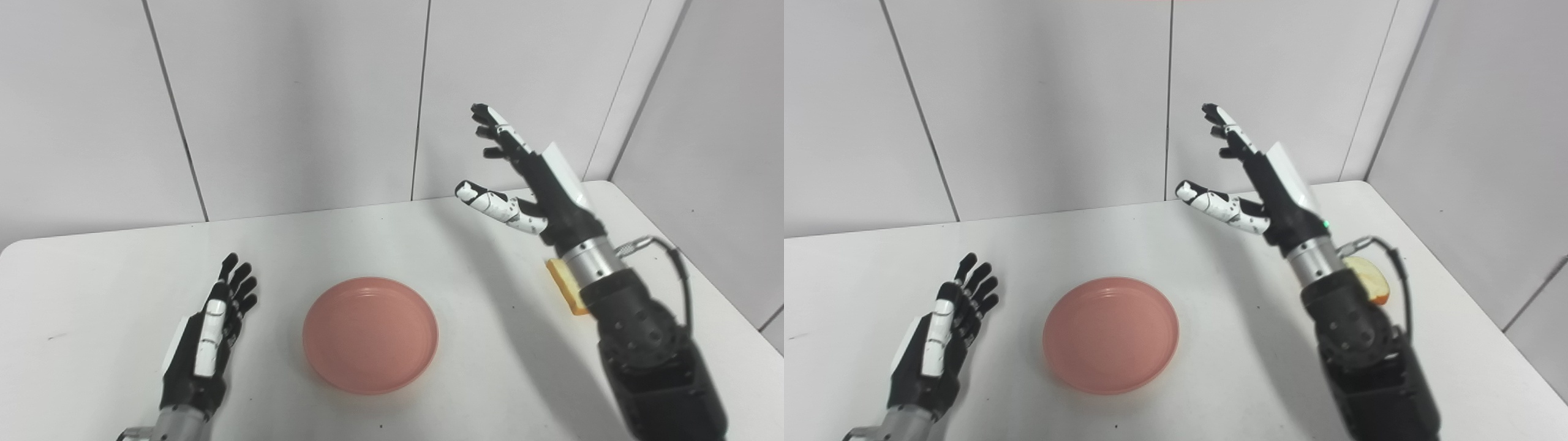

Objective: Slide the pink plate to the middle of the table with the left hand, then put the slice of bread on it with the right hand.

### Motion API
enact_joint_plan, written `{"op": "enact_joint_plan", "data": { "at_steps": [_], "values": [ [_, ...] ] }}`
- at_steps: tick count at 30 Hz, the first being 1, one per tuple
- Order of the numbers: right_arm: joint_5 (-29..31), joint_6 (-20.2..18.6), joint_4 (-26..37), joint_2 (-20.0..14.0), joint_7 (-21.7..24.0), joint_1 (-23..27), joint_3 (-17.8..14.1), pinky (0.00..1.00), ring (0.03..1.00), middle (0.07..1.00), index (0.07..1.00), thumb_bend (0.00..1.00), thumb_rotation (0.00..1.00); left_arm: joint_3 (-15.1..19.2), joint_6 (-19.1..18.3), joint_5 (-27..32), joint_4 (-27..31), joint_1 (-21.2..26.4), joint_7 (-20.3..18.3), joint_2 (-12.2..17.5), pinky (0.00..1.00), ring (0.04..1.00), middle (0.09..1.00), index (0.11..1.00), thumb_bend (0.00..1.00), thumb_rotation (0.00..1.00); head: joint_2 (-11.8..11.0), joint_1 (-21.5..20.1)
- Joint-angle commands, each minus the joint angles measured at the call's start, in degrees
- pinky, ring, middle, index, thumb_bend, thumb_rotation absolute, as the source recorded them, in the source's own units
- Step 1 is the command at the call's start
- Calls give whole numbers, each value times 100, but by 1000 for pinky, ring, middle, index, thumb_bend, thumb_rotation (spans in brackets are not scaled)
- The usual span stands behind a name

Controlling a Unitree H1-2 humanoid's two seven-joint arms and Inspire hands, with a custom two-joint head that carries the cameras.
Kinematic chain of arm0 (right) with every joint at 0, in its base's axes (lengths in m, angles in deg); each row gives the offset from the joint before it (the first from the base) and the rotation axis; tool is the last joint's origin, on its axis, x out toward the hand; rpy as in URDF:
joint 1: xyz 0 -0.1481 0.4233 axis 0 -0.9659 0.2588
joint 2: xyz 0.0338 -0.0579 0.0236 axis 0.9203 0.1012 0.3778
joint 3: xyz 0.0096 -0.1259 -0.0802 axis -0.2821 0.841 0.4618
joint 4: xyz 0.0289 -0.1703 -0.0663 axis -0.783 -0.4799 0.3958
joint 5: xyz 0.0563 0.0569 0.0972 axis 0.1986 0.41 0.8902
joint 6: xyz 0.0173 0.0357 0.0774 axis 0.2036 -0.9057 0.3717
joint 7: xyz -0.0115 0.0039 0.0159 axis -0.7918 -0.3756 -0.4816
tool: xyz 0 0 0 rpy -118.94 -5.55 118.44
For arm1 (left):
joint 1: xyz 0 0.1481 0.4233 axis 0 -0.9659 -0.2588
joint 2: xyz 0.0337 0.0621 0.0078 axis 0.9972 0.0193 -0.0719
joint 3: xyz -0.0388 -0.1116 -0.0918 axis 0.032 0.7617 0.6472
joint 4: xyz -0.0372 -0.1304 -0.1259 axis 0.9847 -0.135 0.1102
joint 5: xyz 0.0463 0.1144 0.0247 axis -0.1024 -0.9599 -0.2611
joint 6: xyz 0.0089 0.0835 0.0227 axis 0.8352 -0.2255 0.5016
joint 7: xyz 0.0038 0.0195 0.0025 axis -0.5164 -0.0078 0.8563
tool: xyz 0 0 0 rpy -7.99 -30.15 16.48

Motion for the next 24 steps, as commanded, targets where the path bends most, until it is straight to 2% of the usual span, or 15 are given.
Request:
{"op": "enact_joint_plan", "data": {
  "at_steps": [1,2,4,7,11,14,16,19,24],
  "values": [
    [-124,-222,182,-417,288,297,-33,826,910,930,932,913,668,27,228,82,156,143,-81,21,950,954,973,971,741,1000,-1,-10],
    [-193,-331,207,-593,415,338,-11,820,907,930,936,963,654,35,241,108,145,141,-96,38,947,953,972,970,739,1000,-8,-117],
    [-159,-459,210,-1004,735,410,-68,824,909,931,938,988,622,59,240,155,152,135,-122,60,943,952,971,969,736,1000,-14,-270],
    [-95,-498,140,-1340,1225,443,-239,894,962,971,974,1000,503,86,265,203,149,130,-149,82,928,943,966,963,730,988,-16,-355],
    [-98,-503,-118,-1940,1874,432,-266,885,988,998,998,1000,464,166,141,368,199,120,-161,75,924,936,956,953,748,971,7,-550],
    [-111,-505,-312,-2182,2312,437,-260,924,1000,1000,1000,1000,422,215,115,458,176,132,-189,89,936,941,955,948,743,959,24,-627],
    [-118,-503,-537,-2429,2611,463,-118,939,1000,1000,1000,1000,417,231,83,485,172,141,-185,102,938,942,952,944,737,961,37,-672],
    [-256,-505,-800,-2630,2910,437,-66,947,1000,1000,1000,1000,385,243,55,498,161,160,-215,136,946,945,953,945,730,974,47,-745],
    [-753,-504,-1182,-2901,3071,314,111,909,994,1000,1000,1000,367,260,17,588,155,192,-352,254,955,957,962,961,719,996,67,-799]
  ]
}}
